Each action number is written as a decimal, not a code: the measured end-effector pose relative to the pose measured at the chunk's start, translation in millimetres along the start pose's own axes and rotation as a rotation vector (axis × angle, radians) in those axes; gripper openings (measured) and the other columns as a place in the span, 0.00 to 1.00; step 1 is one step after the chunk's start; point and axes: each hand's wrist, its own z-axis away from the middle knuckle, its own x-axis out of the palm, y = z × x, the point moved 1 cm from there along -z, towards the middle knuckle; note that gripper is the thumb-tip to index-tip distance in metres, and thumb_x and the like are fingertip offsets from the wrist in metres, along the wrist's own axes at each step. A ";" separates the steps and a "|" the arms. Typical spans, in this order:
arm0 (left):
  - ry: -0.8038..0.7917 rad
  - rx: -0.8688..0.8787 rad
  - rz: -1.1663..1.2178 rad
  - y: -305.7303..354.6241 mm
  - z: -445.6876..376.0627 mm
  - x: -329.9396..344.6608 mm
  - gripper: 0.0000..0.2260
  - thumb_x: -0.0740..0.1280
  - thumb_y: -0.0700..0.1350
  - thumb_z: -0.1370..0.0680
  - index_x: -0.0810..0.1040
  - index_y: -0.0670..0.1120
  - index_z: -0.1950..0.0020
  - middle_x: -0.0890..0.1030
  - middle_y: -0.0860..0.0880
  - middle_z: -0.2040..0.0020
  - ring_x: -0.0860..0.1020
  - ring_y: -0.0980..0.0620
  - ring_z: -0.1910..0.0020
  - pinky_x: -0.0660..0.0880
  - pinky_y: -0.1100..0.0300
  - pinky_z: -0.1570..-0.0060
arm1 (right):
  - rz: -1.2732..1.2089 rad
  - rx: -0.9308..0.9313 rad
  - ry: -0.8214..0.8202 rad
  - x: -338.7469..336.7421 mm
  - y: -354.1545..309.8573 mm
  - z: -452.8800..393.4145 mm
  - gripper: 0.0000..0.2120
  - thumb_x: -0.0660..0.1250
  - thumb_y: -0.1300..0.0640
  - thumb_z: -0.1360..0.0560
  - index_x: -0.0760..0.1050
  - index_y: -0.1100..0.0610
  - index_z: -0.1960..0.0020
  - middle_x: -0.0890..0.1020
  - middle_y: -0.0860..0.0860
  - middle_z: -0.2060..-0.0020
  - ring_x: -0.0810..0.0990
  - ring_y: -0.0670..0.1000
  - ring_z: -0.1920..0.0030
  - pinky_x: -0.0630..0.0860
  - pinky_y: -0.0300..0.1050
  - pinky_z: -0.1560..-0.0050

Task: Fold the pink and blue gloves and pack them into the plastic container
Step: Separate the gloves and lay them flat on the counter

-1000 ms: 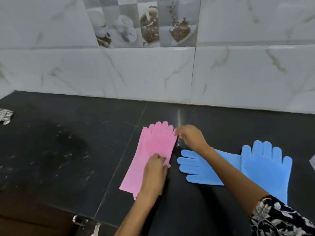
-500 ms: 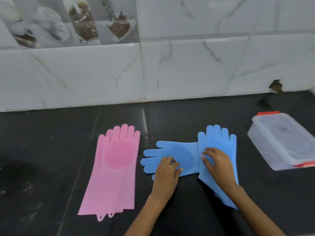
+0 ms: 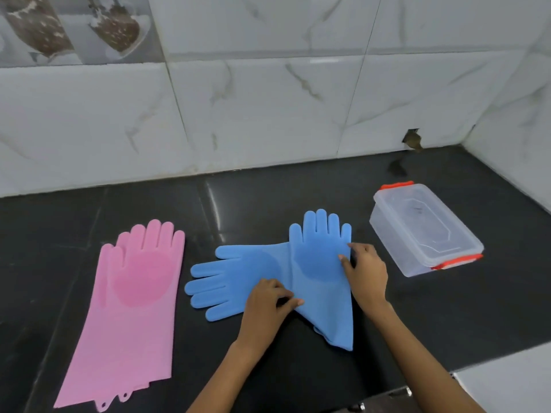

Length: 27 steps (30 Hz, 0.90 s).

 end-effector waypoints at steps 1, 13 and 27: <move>0.000 -0.024 -0.012 2.7 0.2 3.2 0.10 0.73 0.53 0.28 0.84 0.49 0.52 0.80 0.55 0.58 0.73 0.57 0.56 0.69 0.66 0.56 | -0.012 0.028 -0.019 0.2 0.0 -9.7 0.17 0.68 0.55 0.25 0.74 0.59 0.39 0.79 0.57 0.44 0.81 0.56 0.51 0.78 0.53 0.47; 0.115 -0.413 0.494 58.9 -13.2 30.7 0.05 0.69 0.34 0.26 0.77 0.43 0.58 0.80 0.47 0.63 0.80 0.56 0.73 0.76 0.67 0.71 | -0.135 -0.164 0.055 -16.2 -7.2 -79.8 0.09 0.66 0.63 0.25 0.79 0.61 0.45 0.83 0.57 0.50 0.80 0.53 0.53 0.74 0.41 0.51; 0.266 -0.323 -0.275 -6.2 29.2 -15.5 0.12 0.74 0.41 0.29 0.82 0.44 0.46 0.76 0.53 0.51 0.72 0.55 0.49 0.67 0.63 0.57 | -0.089 -0.635 -0.392 17.3 -30.2 -26.5 0.11 0.67 0.55 0.25 0.79 0.57 0.44 0.80 0.52 0.43 0.77 0.52 0.42 0.72 0.42 0.43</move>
